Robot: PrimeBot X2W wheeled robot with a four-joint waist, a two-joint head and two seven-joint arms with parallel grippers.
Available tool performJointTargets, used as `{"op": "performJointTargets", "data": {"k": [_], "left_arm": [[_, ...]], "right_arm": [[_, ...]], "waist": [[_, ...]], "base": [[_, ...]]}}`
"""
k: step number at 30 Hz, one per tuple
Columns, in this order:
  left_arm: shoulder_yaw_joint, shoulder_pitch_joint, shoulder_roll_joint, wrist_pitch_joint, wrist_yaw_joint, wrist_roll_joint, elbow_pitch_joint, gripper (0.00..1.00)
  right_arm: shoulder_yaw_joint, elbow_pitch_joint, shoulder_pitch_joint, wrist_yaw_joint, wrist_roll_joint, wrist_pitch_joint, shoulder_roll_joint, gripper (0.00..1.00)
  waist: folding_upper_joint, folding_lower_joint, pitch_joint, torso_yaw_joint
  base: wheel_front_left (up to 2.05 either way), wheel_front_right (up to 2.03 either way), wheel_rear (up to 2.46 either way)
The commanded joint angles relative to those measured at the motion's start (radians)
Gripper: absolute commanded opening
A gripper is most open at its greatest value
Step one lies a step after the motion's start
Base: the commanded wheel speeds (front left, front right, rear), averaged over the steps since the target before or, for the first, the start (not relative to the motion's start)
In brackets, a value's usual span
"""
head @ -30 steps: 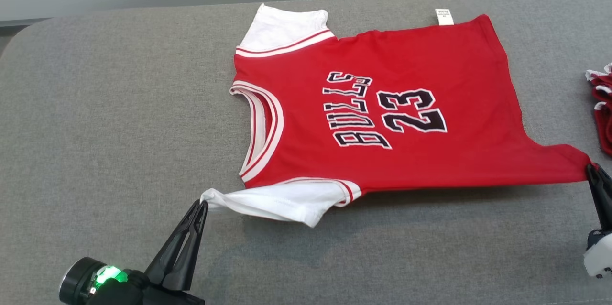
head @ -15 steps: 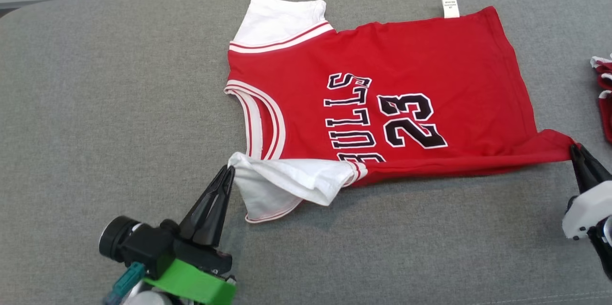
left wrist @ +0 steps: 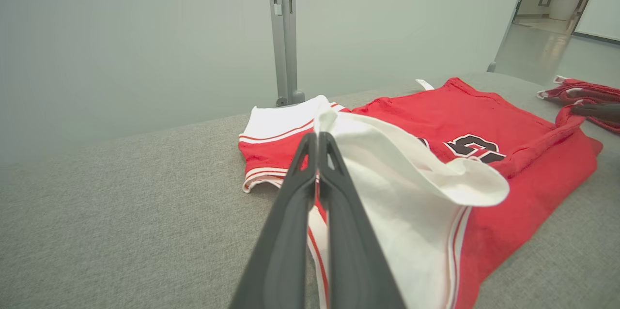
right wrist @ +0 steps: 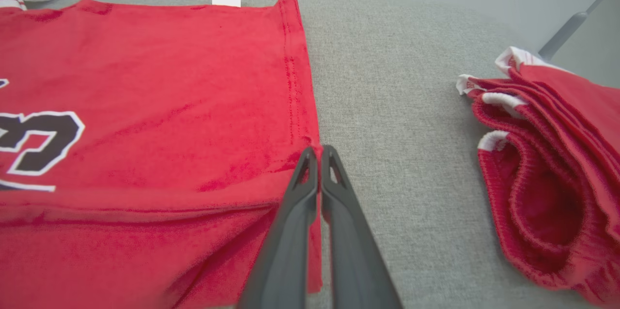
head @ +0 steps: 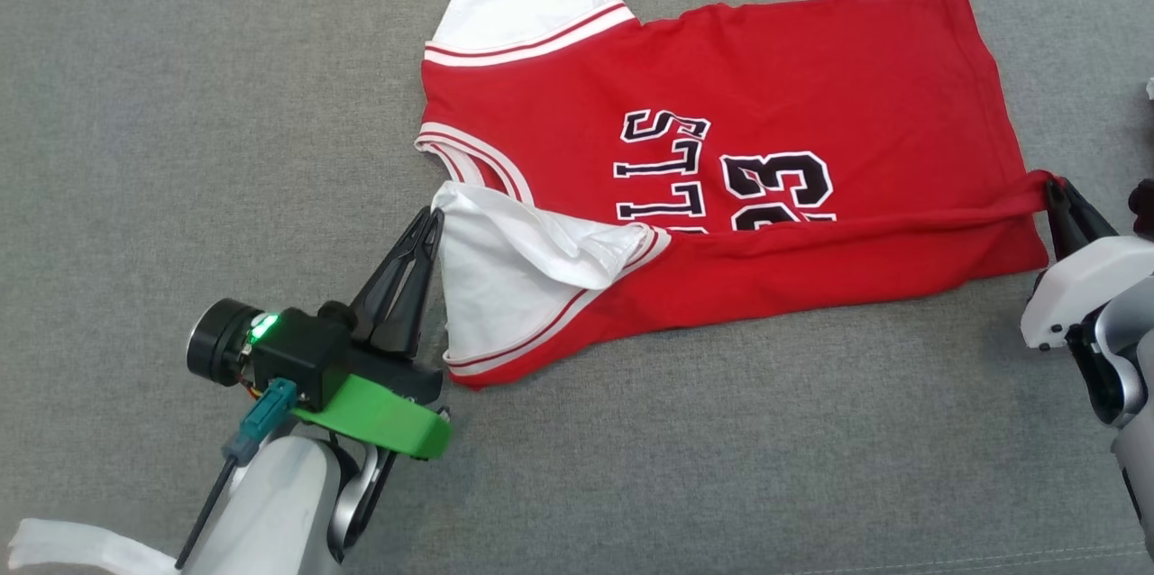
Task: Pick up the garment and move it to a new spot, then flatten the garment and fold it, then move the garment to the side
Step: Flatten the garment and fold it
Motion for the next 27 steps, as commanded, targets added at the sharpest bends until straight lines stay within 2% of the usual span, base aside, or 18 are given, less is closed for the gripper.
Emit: {"op": "performJointTargets", "data": {"k": [1,2,3,4,5,6,7,12,18,22,27], "left_arm": [[0.002,-0.019,-0.003,0.000,0.002,0.005,0.003,0.00],[-0.001,-0.028,-0.007,0.000,0.002,0.009,0.008,0.00],[-0.001,-0.037,-0.012,0.000,0.002,0.011,0.014,0.00],[0.002,-0.048,-0.016,0.000,0.002,0.016,0.019,0.30],[0.010,-0.056,-0.021,0.000,0.002,0.023,0.022,0.42],[0.019,-0.059,-0.027,0.000,0.002,0.030,0.029,0.96],[0.026,-0.061,-0.035,0.000,0.002,0.036,0.032,1.00],[0.073,-0.038,-0.067,0.000,0.002,0.060,0.026,1.00],[0.148,0.069,-0.109,0.000,0.003,0.053,-0.010,1.00],[0.139,0.149,-0.127,0.000,0.003,0.011,-0.004,1.00],[0.101,0.195,-0.135,0.000,0.003,-0.058,0.057,1.00]], "right_arm": [[0.001,0.003,-0.013,-0.002,-0.008,-0.005,0.004,0.01],[0.004,0.011,-0.025,-0.002,-0.012,-0.013,0.009,0.30],[0.005,0.019,-0.034,-0.002,-0.016,-0.019,0.011,0.68],[0.008,0.028,-0.042,-0.002,-0.020,-0.028,0.014,1.00],[0.010,0.033,-0.048,-0.002,-0.025,-0.041,0.018,1.00],[0.012,0.038,-0.055,-0.002,-0.026,-0.057,0.022,1.00],[0.014,0.042,-0.060,-0.002,-0.027,-0.077,0.025,1.00],[0.026,0.016,-0.029,-0.002,-0.008,-0.188,0.029,1.00],[0.006,-0.081,0.107,-0.002,0.046,-0.208,0.019,1.00],[-0.032,-0.123,0.213,-0.002,0.072,-0.208,0.027,1.00],[-0.044,-0.125,0.257,-0.002,0.091,-0.208,0.025,1.00]], "waist": [[-0.0001,0.0001,0.004,0.000],[-0.0001,0.0001,0.007,0.000],[-0.0001,0.0001,0.011,0.001],[-0.0001,0.0001,0.013,0.001],[-0.0001,0.0001,0.016,0.001],[-0.0001,0.0001,0.018,0.002],[-0.0001,0.0001,0.020,0.001],[-0.0001,0.0001,0.017,0.000],[-0.0001,0.0001,-0.014,-0.005],[-0.0001,0.0001,-0.036,-0.006],[-0.0001,0.0001,-0.052,-0.009]], "base": [[0.00,0.00,0.00],[0.00,0.00,0.00],[0.00,0.00,0.00],[0.00,0.00,0.00],[0.00,0.00,0.00],[0.00,0.00,0.00],[0.00,0.00,0.00],[0.00,0.00,0.00],[0.00,0.00,0.00],[0.00,0.00,0.00],[0.00,0.00,0.00]]}}
